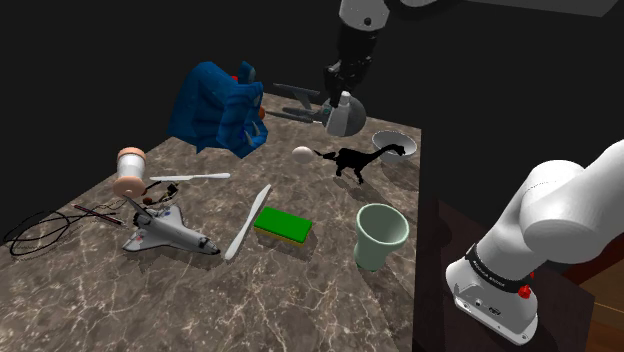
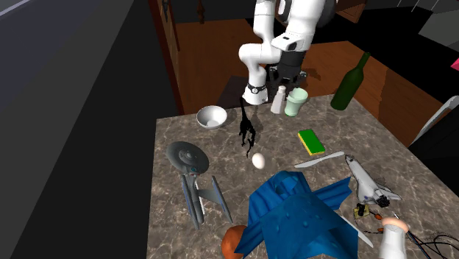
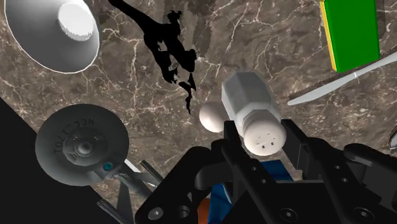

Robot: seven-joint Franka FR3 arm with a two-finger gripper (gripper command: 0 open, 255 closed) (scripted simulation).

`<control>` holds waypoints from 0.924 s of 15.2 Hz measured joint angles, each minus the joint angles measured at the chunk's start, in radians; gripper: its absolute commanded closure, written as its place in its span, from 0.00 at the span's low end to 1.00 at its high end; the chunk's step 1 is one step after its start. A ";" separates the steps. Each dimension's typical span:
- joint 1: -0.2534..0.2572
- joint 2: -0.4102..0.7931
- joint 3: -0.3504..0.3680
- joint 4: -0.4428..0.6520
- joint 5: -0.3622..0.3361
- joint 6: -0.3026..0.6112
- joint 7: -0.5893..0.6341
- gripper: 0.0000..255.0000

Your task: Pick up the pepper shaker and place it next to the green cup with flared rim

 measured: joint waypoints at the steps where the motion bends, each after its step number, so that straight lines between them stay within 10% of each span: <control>1: 0.009 -0.006 0.018 0.006 0.004 -0.014 0.024 1.00; 14: 0.061 0.021 0.136 -0.050 0.017 0.058 0.192 1.00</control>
